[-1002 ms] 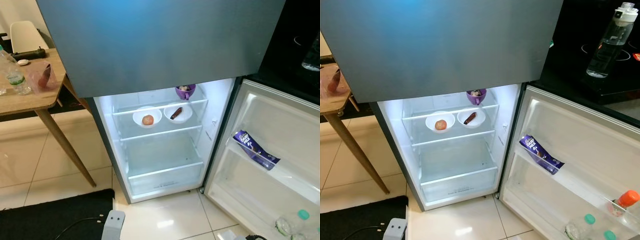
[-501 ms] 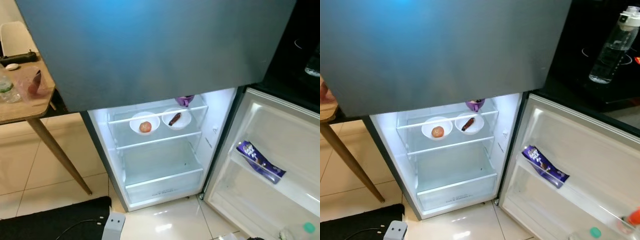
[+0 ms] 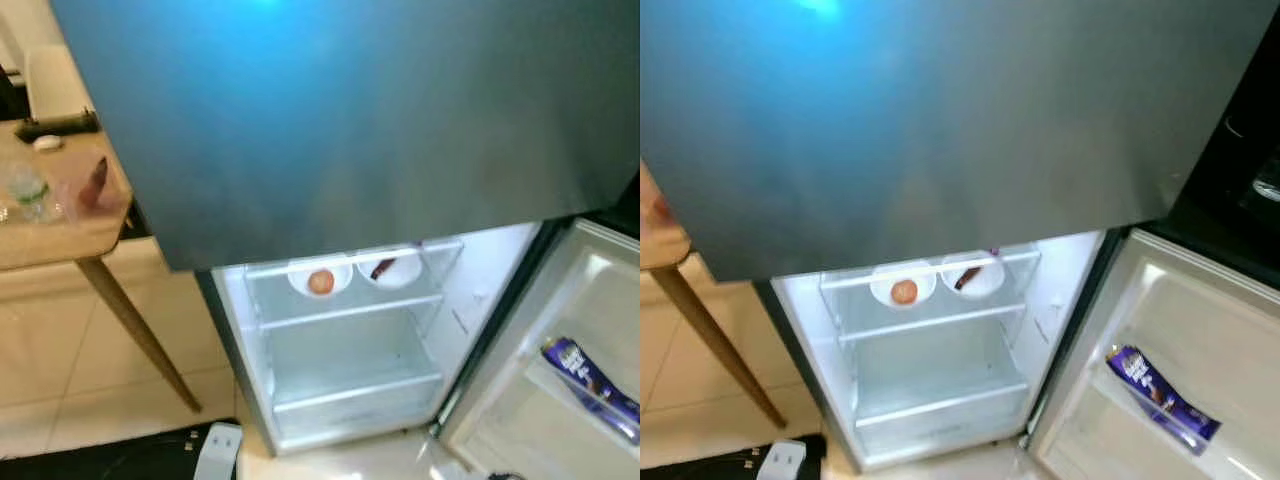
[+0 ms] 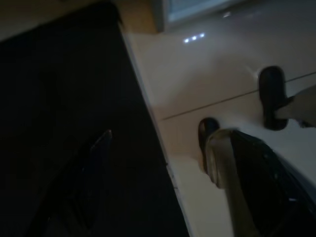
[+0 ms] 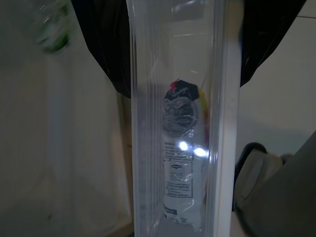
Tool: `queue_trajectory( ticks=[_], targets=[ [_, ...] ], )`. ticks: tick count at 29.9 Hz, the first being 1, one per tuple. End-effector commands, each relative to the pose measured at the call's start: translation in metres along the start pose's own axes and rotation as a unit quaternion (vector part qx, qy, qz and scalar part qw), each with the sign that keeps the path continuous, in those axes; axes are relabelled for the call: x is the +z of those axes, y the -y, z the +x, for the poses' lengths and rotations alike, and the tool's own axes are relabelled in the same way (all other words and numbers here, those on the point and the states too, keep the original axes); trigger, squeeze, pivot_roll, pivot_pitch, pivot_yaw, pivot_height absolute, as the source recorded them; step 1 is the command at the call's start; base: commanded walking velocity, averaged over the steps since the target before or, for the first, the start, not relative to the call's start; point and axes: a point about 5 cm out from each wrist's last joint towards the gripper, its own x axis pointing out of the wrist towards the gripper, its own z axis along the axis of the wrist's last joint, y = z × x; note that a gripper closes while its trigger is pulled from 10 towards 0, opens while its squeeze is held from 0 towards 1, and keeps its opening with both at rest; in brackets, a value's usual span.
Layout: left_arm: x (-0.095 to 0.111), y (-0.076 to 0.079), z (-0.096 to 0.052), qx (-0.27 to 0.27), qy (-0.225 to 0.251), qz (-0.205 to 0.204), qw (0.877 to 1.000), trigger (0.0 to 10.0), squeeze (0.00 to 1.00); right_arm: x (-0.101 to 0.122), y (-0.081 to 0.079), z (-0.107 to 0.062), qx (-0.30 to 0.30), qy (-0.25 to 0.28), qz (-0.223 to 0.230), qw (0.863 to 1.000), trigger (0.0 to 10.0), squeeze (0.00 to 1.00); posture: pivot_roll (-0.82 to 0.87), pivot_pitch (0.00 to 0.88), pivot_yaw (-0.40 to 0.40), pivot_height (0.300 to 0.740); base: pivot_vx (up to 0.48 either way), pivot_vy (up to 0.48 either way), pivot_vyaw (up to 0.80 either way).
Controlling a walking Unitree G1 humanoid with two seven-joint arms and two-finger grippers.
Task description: Restocking fridge
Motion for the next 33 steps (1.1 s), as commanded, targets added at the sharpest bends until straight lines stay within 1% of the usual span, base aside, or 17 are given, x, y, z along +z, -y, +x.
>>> queue_trajectory(
  ticks=[1,8,14,16,19,21,23,25,30,33],
  targets=[
    [-0.003,0.001,0.0,-0.002,-0.004,0.004,1.0,10.0,0.0,0.004,0.002,0.001,-0.005,0.008,0.003,1.0,10.0,0.0,-0.07,0.0,0.017,0.74,0.0,0.0,0.0],
    [-0.002,0.002,0.0,-0.003,0.001,-0.003,1.0,10.0,0.0,0.008,0.004,0.001,-0.008,0.015,0.002,1.0,10.0,0.0,-0.07,0.002,0.017,0.74,0.0,0.0,0.0],
    [-0.003,0.003,0.0,-0.007,-0.001,0.003,1.0,10.0,0.0,0.011,0.006,0.002,-0.011,0.021,0.0,1.0,10.0,0.0,-0.07,0.002,0.017,0.74,0.0,0.0,0.0],
    [-0.003,0.004,0.0,-0.015,-0.003,0.006,1.0,10.0,0.0,0.019,0.011,0.003,-0.017,0.037,-0.003,0.999,10.0,0.0,-0.07,0.002,0.018,0.74,0.0,0.0,0.0],
    [-0.004,0.005,0.0,-0.021,-0.007,0.012,1.0,10.0,0.0,0.027,0.016,0.003,-0.023,0.053,-0.005,0.998,10.0,0.0,-0.08,0.001,0.019,0.74,0.0,-0.437,0.0],
    [-0.004,0.005,0.0,-0.021,-0.008,0.013,1.0,10.0,0.0,0.029,0.017,0.004,-0.025,0.056,-0.005,0.998,10.0,0.0,-0.08,0.001,0.019,0.74,0.0,-0.45,0.0],
    [-0.004,0.005,0.0,-0.014,-0.006,0.009,1.0,10.0,0.0,0.039,0.022,0.004,-0.032,0.074,-0.006,0.997,10.0,0.0,-0.08,0.0,0.018,0.74,0.0,-0.414,0.0],
    [-0.003,0.005,0.0,-0.015,-0.004,0.001,1.0,10.0,0.0,0.044,0.025,0.005,-0.034,0.083,-0.01,0.996,10.0,0.0,-0.08,0.0,0.018,0.74,0.0,0.0,0.0],
    [-0.003,0.006,0.001,-0.015,-0.002,0.003,1.0,10.0,0.0,0.056,0.03,0.005,-0.039,0.103,-0.02,0.994,10.0,0.0,-0.08,0.0,0.016,0.74,0.0,0.0,0.0],
    [-0.003,0.006,0.001,-0.015,-0.002,0.003,1.0,10.0,0.0,0.059,0.03,0.005,-0.039,0.108,-0.023,0.993,10.0,0.0,-0.08,0.0,0.014,0.74,0.0,0.0,0.0]
  ],
)
